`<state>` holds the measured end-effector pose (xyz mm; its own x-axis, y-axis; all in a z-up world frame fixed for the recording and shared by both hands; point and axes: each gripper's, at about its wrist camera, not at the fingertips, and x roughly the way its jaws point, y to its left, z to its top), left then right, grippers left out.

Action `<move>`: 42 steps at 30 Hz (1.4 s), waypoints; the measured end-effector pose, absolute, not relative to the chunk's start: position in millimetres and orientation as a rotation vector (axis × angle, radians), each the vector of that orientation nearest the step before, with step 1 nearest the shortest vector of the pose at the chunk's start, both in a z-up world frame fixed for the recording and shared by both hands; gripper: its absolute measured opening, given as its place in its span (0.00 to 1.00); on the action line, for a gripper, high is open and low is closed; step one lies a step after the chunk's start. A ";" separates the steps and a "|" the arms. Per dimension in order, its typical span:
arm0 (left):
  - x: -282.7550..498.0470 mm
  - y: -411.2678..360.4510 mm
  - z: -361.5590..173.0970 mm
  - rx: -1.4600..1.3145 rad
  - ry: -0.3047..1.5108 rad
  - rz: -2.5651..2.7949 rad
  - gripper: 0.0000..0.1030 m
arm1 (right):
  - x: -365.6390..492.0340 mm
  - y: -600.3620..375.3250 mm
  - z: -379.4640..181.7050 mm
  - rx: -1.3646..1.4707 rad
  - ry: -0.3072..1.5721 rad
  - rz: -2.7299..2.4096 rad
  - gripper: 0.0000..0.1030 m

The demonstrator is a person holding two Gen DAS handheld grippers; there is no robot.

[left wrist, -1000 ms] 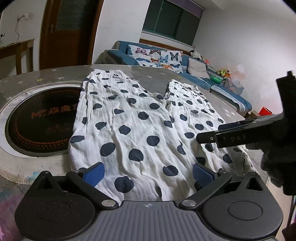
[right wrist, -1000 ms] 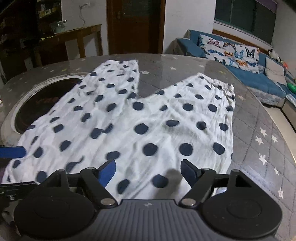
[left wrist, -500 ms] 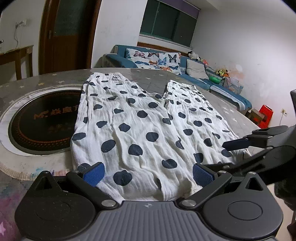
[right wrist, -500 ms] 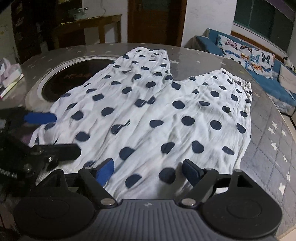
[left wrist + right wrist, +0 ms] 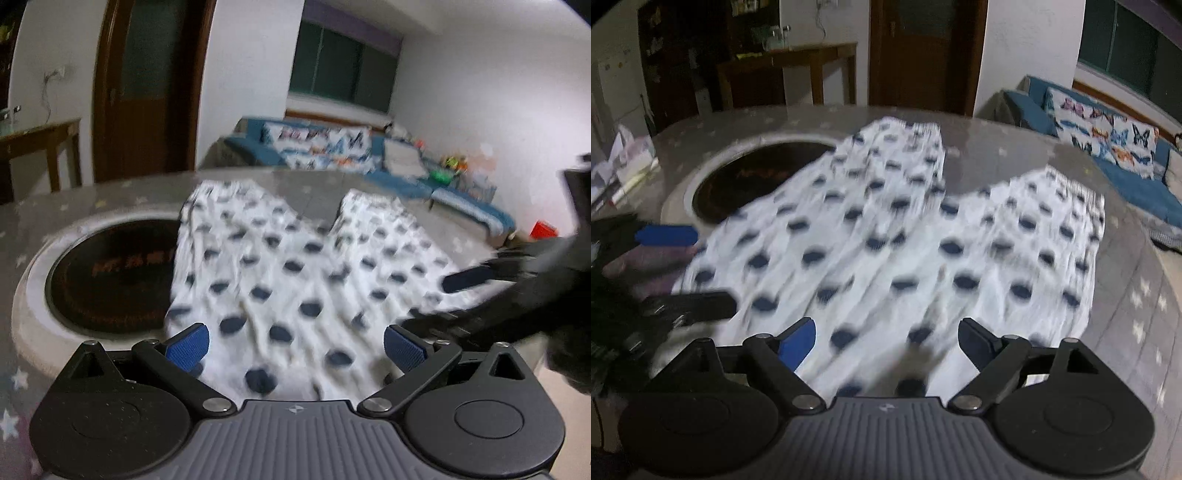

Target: Fold clothes

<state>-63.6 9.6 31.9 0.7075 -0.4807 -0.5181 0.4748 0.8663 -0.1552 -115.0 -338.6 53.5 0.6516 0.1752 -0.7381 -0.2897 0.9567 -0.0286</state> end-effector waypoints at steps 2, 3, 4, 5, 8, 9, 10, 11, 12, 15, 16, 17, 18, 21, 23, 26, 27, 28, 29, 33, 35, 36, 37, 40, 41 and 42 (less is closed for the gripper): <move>-62.6 7.2 34.1 -0.021 0.565 -0.570 0.95 | -96.9 -341.0 58.2 -0.153 0.805 0.260 0.84; -61.6 5.5 33.8 -0.024 0.565 -0.588 0.93 | -87.1 -342.5 59.3 -0.153 0.800 0.260 0.84; -60.1 3.5 31.8 -0.023 0.576 -0.598 0.87 | -77.1 -344.1 59.5 -0.153 0.798 0.257 0.84; -58.6 1.8 29.7 -0.022 0.587 -0.607 0.82 | -66.9 -345.9 58.7 -0.154 0.799 0.252 0.84; -53.2 1.2 21.4 -0.029 0.630 -0.627 0.69 | -39.8 -354.8 51.1 -0.123 0.820 0.230 0.81; -51.6 1.1 18.7 -0.031 0.644 -0.632 0.68 | -32.2 -358.0 47.9 -0.110 0.828 0.223 0.81; -51.1 1.7 16.5 -0.029 0.656 -0.629 0.66 | -26.1 -361.0 44.0 -0.098 0.836 0.216 0.80; -50.6 2.3 14.3 -0.027 0.668 -0.625 0.62 | -21.6 -363.5 39.8 -0.090 0.845 0.208 0.80; -50.1 2.9 12.2 -0.025 0.680 -0.621 0.61 | -18.4 -366.1 35.5 -0.083 0.853 0.200 0.80; -49.3 5.7 8.3 -0.022 0.697 -0.610 0.57 | -13.4 -374.6 22.8 -0.058 0.878 0.182 0.80; -49.1 6.8 7.5 -0.021 0.700 -0.606 0.56 | -14.5 -376.6 20.9 -0.056 0.872 0.181 0.80; -48.9 7.3 7.6 -0.020 0.701 -0.603 0.55 | -15.3 -377.8 20.5 -0.057 0.868 0.182 0.80; -48.7 7.9 7.6 -0.019 0.702 -0.600 0.55 | -15.5 -378.9 20.4 -0.057 0.867 0.181 0.80; -48.9 8.3 8.0 -0.010 0.703 -0.584 0.51 | -17.6 -382.5 20.0 -0.066 0.869 0.168 0.80; -49.7 8.7 8.0 -0.004 0.701 -0.572 0.51 | -18.7 -385.2 19.8 -0.072 0.870 0.159 0.80; -53.4 9.8 7.1 0.009 0.697 -0.551 0.51 | -20.0 -390.8 19.4 -0.074 0.863 0.151 0.80; -53.9 9.5 7.5 0.012 0.697 -0.546 0.51 | -20.3 -392.6 19.6 -0.072 0.861 0.147 0.80; -55.0 9.3 7.7 0.017 0.696 -0.538 0.51 | -20.6 -394.3 19.8 -0.071 0.858 0.145 0.80; -56.1 9.0 7.9 0.023 0.695 -0.530 0.51 | -20.9 -395.9 20.1 -0.071 0.856 0.143 0.80; -61.5 8.3 7.2 0.044 0.690 -0.498 0.51 | -25.8 -399.2 19.8 -0.082 0.846 0.162 0.80; -63.5 7.7 7.0 0.052 0.688 -0.480 0.51 | -28.4 -401.2 18.9 -0.087 0.842 0.172 0.80; -64.1 7.3 6.8 0.056 0.687 -0.470 0.51 | -29.3 -403.3 18.7 -0.083 0.837 0.173 0.80; -64.9 6.7 6.8 0.062 0.687 -0.460 0.51 | -29.8 -405.2 18.4 -0.079 0.834 0.173 0.80; -67.1 5.0 6.8 0.079 0.689 -0.430 0.52 | -32.2 -410.5 17.2 -0.082 0.818 0.192 0.80; -67.8 4.4 6.8 0.084 0.689 -0.420 0.52 | -33.1 -411.8 16.9 -0.084 0.813 0.199 0.80; -68.6 3.8 6.8 0.090 0.690 -0.410 0.53 | -34.0 -413.1 16.7 -0.086 0.809 0.205 0.80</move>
<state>-68.6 3.8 6.8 0.6954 -0.3371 -0.6346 0.3959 0.9168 -0.0532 -34.0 -413.1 16.7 0.6721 0.1488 -0.7253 -0.2141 0.9768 0.0021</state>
